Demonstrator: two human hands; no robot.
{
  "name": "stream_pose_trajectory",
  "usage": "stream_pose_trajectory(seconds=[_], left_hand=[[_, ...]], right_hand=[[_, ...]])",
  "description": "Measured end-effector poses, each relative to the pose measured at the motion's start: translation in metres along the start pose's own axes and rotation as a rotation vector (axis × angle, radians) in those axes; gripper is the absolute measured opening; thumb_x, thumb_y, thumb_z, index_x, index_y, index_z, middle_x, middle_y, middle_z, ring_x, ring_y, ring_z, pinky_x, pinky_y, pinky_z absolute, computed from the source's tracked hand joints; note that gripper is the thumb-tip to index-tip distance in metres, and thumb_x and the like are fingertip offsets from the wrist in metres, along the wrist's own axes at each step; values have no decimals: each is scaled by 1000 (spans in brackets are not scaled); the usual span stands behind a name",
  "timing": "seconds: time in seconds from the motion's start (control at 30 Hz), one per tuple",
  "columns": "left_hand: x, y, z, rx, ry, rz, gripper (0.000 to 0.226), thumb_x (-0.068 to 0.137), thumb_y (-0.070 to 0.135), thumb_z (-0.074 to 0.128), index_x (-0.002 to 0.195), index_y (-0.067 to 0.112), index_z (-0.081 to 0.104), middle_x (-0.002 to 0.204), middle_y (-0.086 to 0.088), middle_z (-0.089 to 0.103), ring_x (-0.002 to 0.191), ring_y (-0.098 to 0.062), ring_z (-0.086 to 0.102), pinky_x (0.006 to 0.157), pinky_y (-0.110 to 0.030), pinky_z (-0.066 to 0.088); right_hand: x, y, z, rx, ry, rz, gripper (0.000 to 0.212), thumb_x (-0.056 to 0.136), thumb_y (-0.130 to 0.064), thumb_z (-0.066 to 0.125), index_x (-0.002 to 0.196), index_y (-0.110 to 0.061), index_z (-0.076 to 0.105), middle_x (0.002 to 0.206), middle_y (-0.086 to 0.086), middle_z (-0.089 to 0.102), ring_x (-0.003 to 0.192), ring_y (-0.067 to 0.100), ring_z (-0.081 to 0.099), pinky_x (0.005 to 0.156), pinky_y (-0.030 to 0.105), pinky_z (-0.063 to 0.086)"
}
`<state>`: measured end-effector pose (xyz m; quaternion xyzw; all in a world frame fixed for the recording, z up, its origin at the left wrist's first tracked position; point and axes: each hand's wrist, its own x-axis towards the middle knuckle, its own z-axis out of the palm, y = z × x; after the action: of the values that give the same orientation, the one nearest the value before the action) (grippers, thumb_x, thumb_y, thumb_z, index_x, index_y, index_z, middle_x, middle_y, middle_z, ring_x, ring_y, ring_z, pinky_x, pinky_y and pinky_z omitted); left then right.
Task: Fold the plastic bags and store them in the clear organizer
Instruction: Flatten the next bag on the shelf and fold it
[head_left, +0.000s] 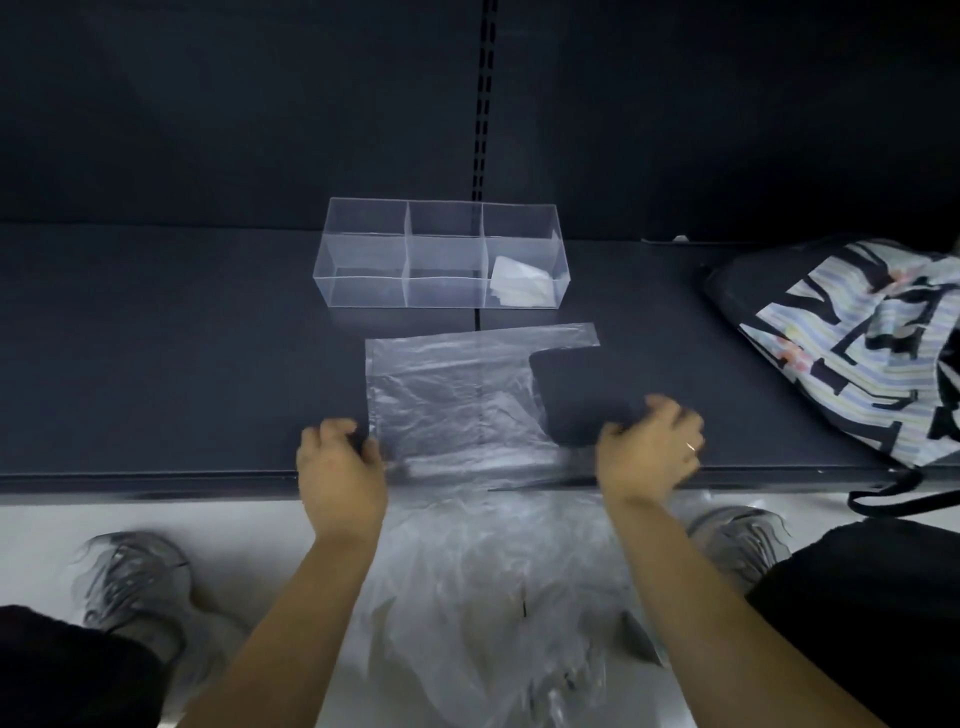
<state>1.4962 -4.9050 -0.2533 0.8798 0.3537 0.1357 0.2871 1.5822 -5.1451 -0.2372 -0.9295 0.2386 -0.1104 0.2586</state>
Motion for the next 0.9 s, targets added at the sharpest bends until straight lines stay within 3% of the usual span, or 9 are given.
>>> stream_pose_trajectory(seconds=[0.07, 0.13, 0.2, 0.3, 0.43, 0.53, 0.7, 0.83, 0.9], left_hand=[[7, 9, 8, 98, -22, 284, 31, 89, -1, 57, 120, -4, 59, 123, -27, 55, 114, -43, 52, 98, -48, 39], [20, 10, 19, 259, -186, 458, 45, 98, 10, 44, 143, 3, 39, 151, -16, 35, 142, -32, 27, 116, -44, 14], [33, 0, 28, 465, -334, 508, 62, 101, 29, 34, 153, 12, 4, 161, -4, 3, 148, -21, -3, 118, -43, -7], [39, -25, 38, 699, -424, 577, 77, 96, 45, 26, 144, 16, -27, 159, -3, -20, 145, -20, -20, 118, -48, -8], [40, -29, 44, 528, -357, 560, 68, 92, 52, 0, 150, 17, -6, 158, 4, -8, 147, -14, -9, 118, -43, -8], [40, -30, 44, 541, -350, 564, 68, 92, 54, -5, 150, 19, -8, 157, 6, -11, 146, -13, -11, 119, -42, -8], [44, -30, 45, 549, -370, 558, 71, 92, 58, -3, 150, 19, -10, 158, 5, -14, 145, -14, -15, 117, -41, -11], [62, -12, 46, 439, -311, 578, 63, 100, 48, 17, 152, 13, 15, 161, -2, 7, 148, -17, 0, 118, -38, -7], [77, -1, 51, 414, -326, 571, 61, 102, 45, 14, 152, 11, 11, 161, -4, 5, 148, -17, 0, 119, -37, -8]], right_hand=[[-24, -33, 16, 87, -86, -358, 48, 79, -5, 61, 126, -3, 54, 138, 19, 45, 126, 37, 41, 106, 46, 33], [-56, -69, 39, 117, -349, -638, 50, 90, -13, 54, 138, -5, 45, 147, 14, 40, 137, 29, 34, 116, 37, 23], [-87, -94, 64, 149, -604, -750, 51, 98, -22, 45, 147, -12, 33, 153, 8, 32, 143, 22, 25, 120, 34, 15], [-103, -94, 95, 36, -717, -789, 53, 103, -36, 29, 152, -20, 18, 159, 1, 19, 148, 15, 8, 121, 33, -2], [-58, -41, 97, -328, -573, -922, 68, 95, -58, 9, 153, -23, 2, 161, -2, -8, 146, 13, -15, 112, 33, -24], [-13, 0, 82, -428, -489, -760, 71, 94, -61, 11, 153, -23, -1, 161, -2, -9, 147, 15, -12, 116, 36, -17], [34, 24, 58, -583, -421, -557, 79, 88, -61, -4, 153, -17, -4, 162, 4, -6, 148, 21, -9, 119, 42, -10], [20, -35, 80, -416, -430, -670, 69, 98, -52, 18, 153, -13, 1, 161, 5, -5, 148, 20, -9, 118, 40, -12], [-1, -76, 101, -292, -529, -845, 66, 100, -48, 23, 153, -15, 3, 161, 3, -4, 148, 18, -9, 117, 36, -13]])
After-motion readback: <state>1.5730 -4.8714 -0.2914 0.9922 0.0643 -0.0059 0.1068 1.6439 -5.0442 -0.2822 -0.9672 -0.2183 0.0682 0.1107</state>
